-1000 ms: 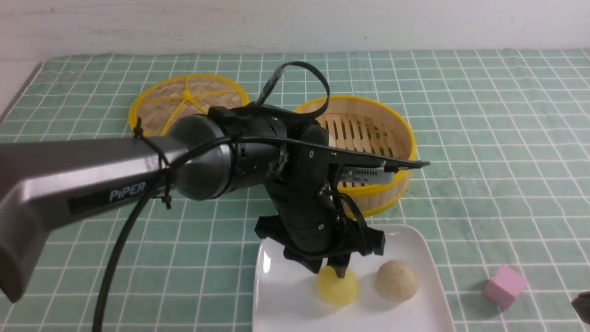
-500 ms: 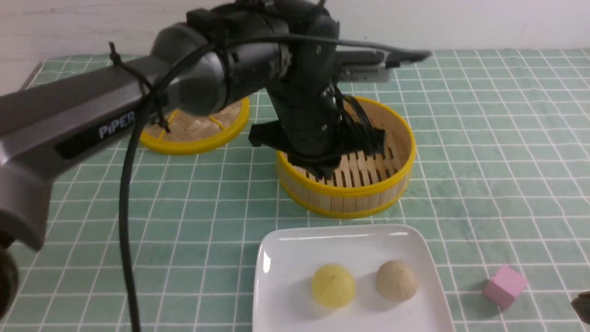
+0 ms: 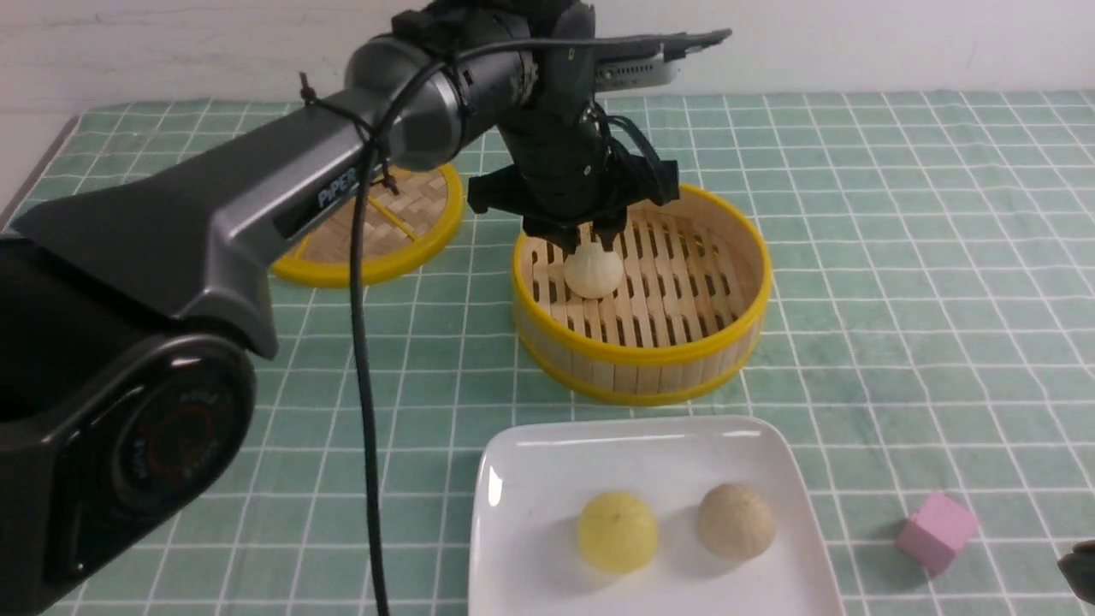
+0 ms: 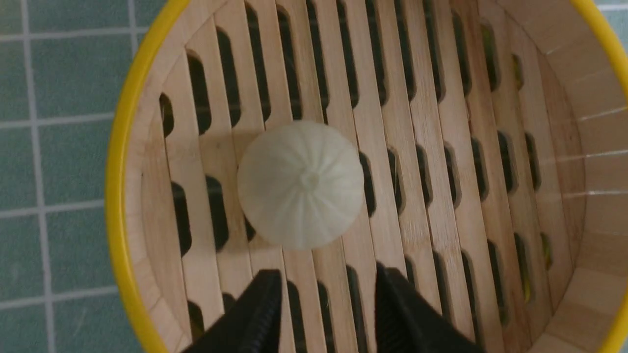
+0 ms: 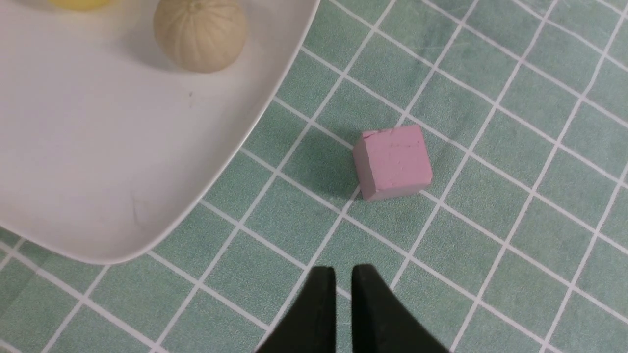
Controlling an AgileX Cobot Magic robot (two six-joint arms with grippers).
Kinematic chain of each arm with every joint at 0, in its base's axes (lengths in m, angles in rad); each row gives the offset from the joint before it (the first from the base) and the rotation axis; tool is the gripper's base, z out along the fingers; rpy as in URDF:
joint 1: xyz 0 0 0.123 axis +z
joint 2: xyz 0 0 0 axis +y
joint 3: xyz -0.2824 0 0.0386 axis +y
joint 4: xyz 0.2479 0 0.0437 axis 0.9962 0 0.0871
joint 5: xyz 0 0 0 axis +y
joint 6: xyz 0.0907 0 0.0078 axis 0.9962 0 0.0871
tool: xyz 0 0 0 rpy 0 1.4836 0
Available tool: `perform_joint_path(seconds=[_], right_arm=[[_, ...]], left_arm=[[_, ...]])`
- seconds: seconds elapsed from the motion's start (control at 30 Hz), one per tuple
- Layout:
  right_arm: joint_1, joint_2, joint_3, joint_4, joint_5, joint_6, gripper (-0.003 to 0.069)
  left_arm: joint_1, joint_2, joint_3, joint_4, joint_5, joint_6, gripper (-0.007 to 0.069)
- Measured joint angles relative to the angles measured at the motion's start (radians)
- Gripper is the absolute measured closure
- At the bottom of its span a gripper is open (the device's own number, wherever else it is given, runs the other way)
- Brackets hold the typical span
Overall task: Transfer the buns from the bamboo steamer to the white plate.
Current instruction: 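Reach into the bamboo steamer and grasp a bun with the left gripper, then carry the bun from the bamboo steamer to the plate with the left gripper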
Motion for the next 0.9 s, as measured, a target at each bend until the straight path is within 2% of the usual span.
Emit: perform_joint_path(seconds=[0.07,0.13,0.33,0.4,0.47,0.57,0.6,0.63,0.67,0.9], right_arm=[[0.0,0.0,0.0,0.0,0.0,0.0,0.0578],[0.0,0.0,0.0,0.0,0.0,0.0,0.0575],[0.0,0.0,0.0,0.0,0.0,0.0,0.0568],[0.0,0.0,0.0,0.0,0.0,0.0,0.0566],[0.0,0.0,0.0,0.0,0.0,0.0,0.0565],[0.0,0.0,0.0,0.0,0.0,0.0,0.0561],[0.0,0.0,0.0,0.0,0.0,0.0,0.0559],[0.0,0.0,0.0,0.0,0.0,0.0,0.0559],[0.0,0.0,0.0,0.0,0.0,0.0,0.0557],[0.0,0.0,0.0,0.0,0.0,0.0,0.0549]], left_arm=[[0.0,0.021,-0.001,0.009,-0.045,0.0,0.0228],[0.0,0.039,-0.002,0.014,-0.082,0.0,0.0195],[0.0,0.1,-0.002,0.062,-0.153,0.0,0.0183],[0.0,0.12,-0.002,0.076,-0.162,0.0,0.0209],[0.0,0.133,-0.002,0.083,-0.165,0.0,0.0275],[0.0,0.135,-0.005,0.087,-0.162,0.0,0.0424],[0.0,0.129,-0.011,0.087,-0.155,0.003,0.0503],[-0.001,0.128,-0.012,0.087,-0.151,0.006,0.0524],[-0.001,0.113,-0.017,0.086,-0.127,0.026,0.0577],[-0.024,-0.097,-0.02,0.073,0.056,0.139,0.0594]])
